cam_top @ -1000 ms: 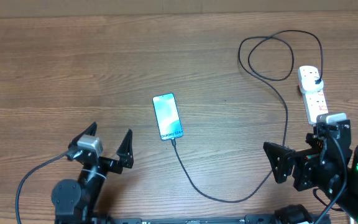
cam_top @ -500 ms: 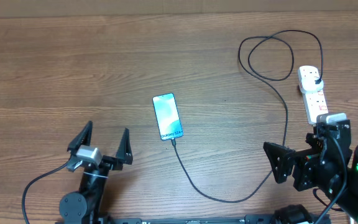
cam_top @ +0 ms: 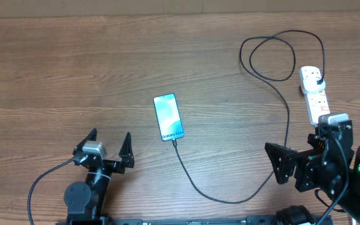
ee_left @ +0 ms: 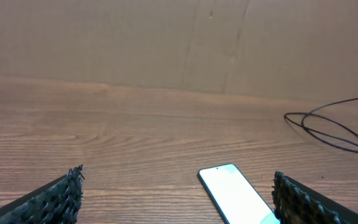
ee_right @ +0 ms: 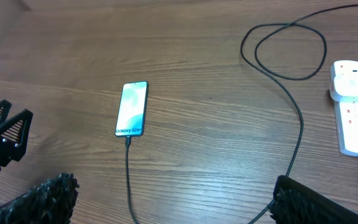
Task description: Plug charger to phone and switch on socket
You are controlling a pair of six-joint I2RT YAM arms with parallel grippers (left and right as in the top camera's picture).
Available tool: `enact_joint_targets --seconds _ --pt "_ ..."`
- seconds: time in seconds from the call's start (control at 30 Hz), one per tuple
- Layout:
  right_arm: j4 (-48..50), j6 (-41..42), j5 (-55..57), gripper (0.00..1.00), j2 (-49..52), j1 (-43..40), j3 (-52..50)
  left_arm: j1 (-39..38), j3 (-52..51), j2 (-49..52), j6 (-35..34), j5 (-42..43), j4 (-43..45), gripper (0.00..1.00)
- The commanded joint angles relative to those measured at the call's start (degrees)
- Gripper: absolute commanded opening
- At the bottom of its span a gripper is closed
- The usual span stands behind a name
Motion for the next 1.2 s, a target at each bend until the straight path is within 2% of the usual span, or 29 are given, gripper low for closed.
enact_joint_targets --seconds 0.0,0.8,0.93,1.07,1.17 --pt "0.2 -0.02 0.33 1.0 -0.22 -0.15 -0.2 0.26 -0.2 -0.48 1.07 -0.61 -0.15 1.0" --pt "0.2 -0.02 0.31 1.0 -0.22 -0.15 -0.2 0.31 -0.2 -0.44 1.07 -0.61 -0.15 1.0" --pt "1.07 -0.24 3.37 1.0 -0.22 0.92 -0.24 0.31 -0.2 -0.44 1.07 -0.61 -0.15 1.0" --pt "8.55 -0.24 5.75 1.0 -0.39 4.5 -4.09 0.31 -0.2 -0.44 1.07 -0.61 -0.15 0.99" --pt "17.49 -0.24 7.04 1.0 -0.87 4.63 -10.75 0.31 -0.2 -0.44 1.07 -0.61 -0.15 1.0"
